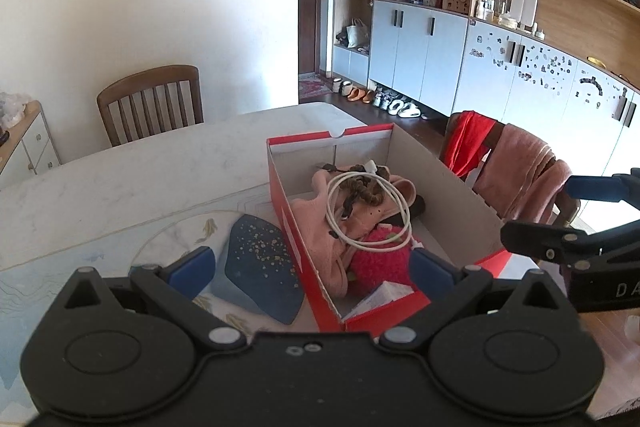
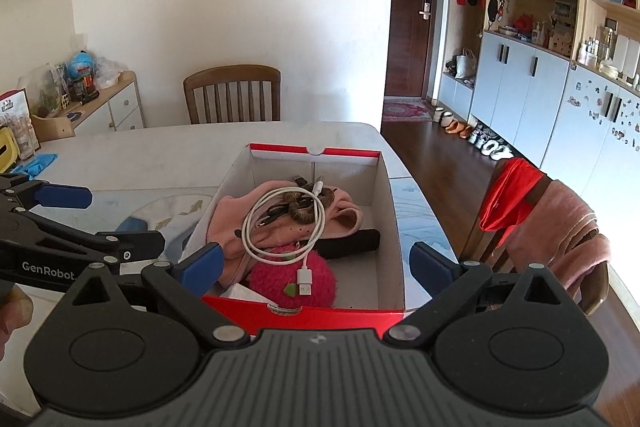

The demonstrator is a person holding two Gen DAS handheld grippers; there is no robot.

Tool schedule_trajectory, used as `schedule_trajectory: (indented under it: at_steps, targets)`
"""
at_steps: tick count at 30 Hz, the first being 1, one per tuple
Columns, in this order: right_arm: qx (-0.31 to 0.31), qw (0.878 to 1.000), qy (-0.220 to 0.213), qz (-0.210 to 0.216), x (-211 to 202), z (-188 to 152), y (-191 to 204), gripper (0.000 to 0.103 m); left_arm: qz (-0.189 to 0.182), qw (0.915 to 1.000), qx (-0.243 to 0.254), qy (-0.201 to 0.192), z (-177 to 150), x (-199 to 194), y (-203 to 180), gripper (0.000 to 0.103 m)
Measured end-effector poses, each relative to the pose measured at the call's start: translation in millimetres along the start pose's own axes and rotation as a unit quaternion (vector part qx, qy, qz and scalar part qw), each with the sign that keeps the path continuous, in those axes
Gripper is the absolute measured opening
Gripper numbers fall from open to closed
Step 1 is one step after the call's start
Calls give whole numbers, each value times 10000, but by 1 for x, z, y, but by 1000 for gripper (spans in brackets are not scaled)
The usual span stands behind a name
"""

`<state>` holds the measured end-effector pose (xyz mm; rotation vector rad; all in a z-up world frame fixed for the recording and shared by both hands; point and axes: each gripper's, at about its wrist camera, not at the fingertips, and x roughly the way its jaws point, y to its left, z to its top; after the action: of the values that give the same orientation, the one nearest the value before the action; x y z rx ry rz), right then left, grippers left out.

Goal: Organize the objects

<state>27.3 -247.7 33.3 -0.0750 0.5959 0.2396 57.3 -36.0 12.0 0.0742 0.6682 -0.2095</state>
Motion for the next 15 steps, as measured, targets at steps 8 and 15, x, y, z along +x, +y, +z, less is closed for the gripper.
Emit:
schedule_trajectory:
  at_steps: [8,15]
  targets:
    - [-5,10000,64,-58,2,-1,3,100,-66,10000,-25,36,-3,-1,1,103]
    - [1,10000,77,-62,3,-1,4,100,-77,9999,-76,-3,-3,-4,2,103]
